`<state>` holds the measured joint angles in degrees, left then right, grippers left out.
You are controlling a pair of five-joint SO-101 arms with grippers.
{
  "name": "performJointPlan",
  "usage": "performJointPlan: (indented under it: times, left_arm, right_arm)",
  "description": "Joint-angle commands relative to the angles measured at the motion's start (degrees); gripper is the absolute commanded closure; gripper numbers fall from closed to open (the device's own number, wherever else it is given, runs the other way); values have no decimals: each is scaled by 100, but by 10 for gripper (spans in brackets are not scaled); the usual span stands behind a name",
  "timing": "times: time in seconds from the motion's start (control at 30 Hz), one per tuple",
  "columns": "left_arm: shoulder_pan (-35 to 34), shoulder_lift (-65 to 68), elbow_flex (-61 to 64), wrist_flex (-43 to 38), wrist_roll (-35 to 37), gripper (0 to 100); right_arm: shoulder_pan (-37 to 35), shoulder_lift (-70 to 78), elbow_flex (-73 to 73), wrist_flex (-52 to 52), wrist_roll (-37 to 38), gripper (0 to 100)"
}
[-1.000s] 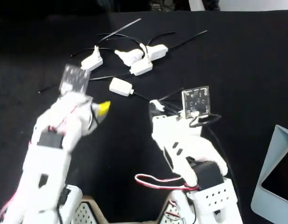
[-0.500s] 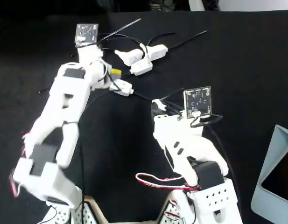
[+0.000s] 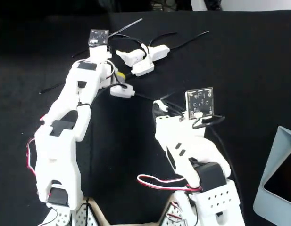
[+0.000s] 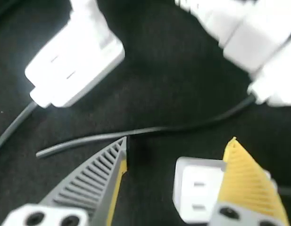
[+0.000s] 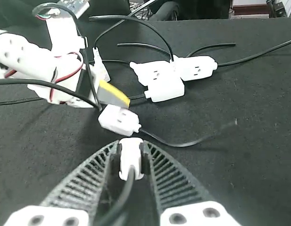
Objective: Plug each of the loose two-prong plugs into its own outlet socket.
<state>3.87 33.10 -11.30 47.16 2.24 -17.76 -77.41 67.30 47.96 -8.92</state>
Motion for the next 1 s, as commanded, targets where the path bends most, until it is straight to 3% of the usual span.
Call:
performJointPlan:
  times: [0.0, 0.37, 0.5, 0.7, 0.97]
  left_arm:
    - [13, -88, -400, 1037, -501, 683]
    - [-13, -1037, -338, 3859, -563, 683]
    - [-84, -1670, -136, 4360, -563, 683]
    - [-593, -3174, 1235, 3938, -563, 683]
    - [-1288, -5741, 4347, 2189, -563, 682]
  right_arm:
    - [70, -57, -233, 9, -62, 984]
    - [62, -57, -224, 35, -62, 984]
    - [62, -57, -207, 158, -18, 984]
    - [-62, -57, -207, 325, 501, 984]
    - [-571, 92, -259, 334, 1538, 984]
